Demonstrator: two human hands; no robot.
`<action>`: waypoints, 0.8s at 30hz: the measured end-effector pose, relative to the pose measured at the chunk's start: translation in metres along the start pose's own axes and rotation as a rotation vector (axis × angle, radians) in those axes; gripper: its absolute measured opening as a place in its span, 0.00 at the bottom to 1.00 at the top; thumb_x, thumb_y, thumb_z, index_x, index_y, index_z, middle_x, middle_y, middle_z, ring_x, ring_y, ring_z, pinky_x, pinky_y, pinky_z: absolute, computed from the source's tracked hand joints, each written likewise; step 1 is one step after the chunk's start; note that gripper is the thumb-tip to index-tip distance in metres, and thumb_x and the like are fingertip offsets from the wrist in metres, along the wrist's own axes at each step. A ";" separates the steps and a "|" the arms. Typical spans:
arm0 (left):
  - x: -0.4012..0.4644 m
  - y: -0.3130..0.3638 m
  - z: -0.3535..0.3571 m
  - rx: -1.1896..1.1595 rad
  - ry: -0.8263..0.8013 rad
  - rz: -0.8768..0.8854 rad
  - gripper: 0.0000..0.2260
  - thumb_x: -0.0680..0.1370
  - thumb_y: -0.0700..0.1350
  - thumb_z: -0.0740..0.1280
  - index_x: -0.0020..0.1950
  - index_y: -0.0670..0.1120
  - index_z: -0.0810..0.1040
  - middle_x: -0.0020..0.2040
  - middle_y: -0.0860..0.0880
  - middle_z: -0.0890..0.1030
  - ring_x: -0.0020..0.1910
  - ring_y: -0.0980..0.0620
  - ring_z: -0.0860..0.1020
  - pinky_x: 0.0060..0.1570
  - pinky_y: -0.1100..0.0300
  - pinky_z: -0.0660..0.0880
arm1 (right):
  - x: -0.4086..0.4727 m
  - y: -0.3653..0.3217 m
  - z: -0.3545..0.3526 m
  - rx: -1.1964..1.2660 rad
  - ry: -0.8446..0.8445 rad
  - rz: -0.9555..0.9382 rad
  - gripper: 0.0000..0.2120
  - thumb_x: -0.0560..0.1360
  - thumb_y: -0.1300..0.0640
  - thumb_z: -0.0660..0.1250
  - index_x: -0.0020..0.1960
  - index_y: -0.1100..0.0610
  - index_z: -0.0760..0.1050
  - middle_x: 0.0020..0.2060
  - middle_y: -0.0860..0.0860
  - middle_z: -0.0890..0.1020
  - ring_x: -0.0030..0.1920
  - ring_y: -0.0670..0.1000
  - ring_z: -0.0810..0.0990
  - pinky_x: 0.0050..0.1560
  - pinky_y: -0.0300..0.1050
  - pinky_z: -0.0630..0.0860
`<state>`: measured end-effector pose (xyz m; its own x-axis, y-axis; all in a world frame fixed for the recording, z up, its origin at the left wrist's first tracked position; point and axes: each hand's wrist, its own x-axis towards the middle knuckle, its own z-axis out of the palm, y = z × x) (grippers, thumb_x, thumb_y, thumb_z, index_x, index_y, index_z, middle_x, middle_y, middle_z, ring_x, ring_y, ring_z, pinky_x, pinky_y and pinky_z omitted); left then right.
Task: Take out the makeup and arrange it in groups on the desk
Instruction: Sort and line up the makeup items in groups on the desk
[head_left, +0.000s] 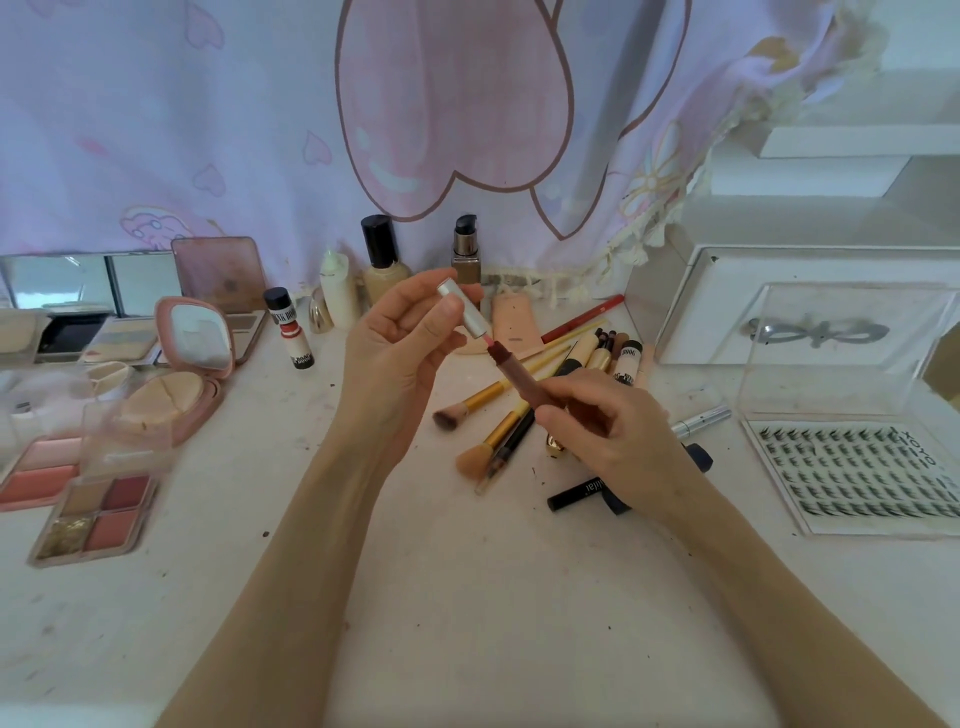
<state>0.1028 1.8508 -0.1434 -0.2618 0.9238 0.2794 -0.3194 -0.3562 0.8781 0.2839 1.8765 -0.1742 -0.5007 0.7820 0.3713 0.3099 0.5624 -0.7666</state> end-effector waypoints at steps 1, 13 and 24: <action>0.001 0.002 -0.002 0.025 0.005 -0.002 0.12 0.73 0.45 0.65 0.55 0.45 0.76 0.44 0.52 0.83 0.44 0.55 0.80 0.47 0.62 0.76 | 0.000 -0.001 0.000 0.018 -0.002 0.008 0.07 0.73 0.53 0.65 0.51 0.51 0.77 0.36 0.41 0.76 0.38 0.41 0.74 0.39 0.30 0.69; -0.037 -0.007 -0.091 1.536 -0.042 -0.038 0.15 0.79 0.50 0.60 0.65 0.50 0.72 0.67 0.49 0.70 0.69 0.49 0.62 0.66 0.55 0.59 | 0.052 -0.045 0.017 0.081 -0.080 0.071 0.05 0.74 0.60 0.67 0.49 0.57 0.79 0.41 0.51 0.84 0.47 0.48 0.82 0.55 0.45 0.77; -0.049 -0.007 -0.107 1.788 -0.099 -0.207 0.23 0.80 0.58 0.46 0.75 0.57 0.51 0.77 0.53 0.49 0.76 0.51 0.46 0.73 0.48 0.41 | 0.132 -0.050 0.114 -0.026 -0.185 0.090 0.06 0.75 0.63 0.62 0.47 0.60 0.79 0.39 0.50 0.84 0.49 0.50 0.81 0.57 0.51 0.76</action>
<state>0.0202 1.7933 -0.2047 -0.2789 0.9567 0.0830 0.9465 0.2592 0.1923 0.1099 1.9211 -0.1468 -0.6094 0.7678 0.1975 0.3793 0.5011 -0.7778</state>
